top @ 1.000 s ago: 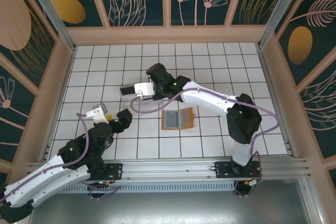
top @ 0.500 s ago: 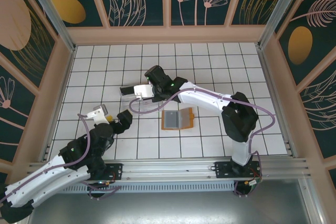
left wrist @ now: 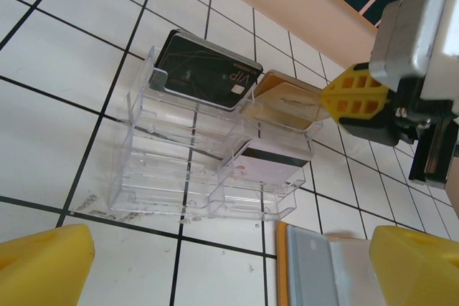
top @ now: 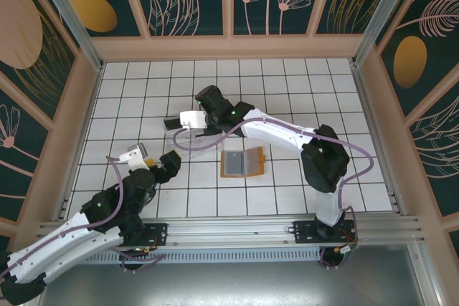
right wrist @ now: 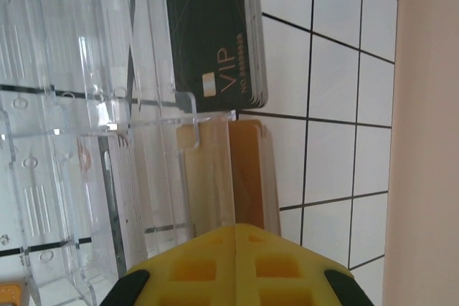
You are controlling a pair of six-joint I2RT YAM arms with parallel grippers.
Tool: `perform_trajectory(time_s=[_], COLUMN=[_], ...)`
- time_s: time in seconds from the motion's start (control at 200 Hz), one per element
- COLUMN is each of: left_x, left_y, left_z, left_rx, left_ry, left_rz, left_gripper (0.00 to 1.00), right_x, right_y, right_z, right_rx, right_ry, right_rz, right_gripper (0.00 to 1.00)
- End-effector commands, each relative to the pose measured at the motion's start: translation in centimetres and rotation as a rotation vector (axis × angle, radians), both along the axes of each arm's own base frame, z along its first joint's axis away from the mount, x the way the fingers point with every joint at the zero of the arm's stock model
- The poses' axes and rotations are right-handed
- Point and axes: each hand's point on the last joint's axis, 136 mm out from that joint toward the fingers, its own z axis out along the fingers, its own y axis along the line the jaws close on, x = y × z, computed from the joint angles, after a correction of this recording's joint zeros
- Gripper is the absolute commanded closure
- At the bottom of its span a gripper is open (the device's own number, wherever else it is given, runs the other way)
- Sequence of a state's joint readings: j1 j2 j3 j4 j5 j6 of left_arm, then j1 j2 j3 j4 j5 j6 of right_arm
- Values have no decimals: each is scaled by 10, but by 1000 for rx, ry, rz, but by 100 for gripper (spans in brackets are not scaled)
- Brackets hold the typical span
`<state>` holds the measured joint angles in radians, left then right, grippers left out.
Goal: Take the credit cards out of the card holder
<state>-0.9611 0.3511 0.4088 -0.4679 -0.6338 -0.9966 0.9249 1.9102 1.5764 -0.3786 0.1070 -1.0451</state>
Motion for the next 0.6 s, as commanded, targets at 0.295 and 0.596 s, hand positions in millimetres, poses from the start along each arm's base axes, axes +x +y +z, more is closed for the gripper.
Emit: perform_trajectory(time_s=[0.295,0.596], left_x=[0,0], left_y=[0,0], left_z=[-3,-3], left_rx=[-11,-19], left_ry=[-3,-6], left_rz=[4,2], left_gripper=[1,1], right_x=[2,17], right_y=[-7,-16], right_z=[-16,-15], right_rx=[-14,-1], right_ry=[44,1], right_rz=[-34,-91], right_gripper=[97,68])
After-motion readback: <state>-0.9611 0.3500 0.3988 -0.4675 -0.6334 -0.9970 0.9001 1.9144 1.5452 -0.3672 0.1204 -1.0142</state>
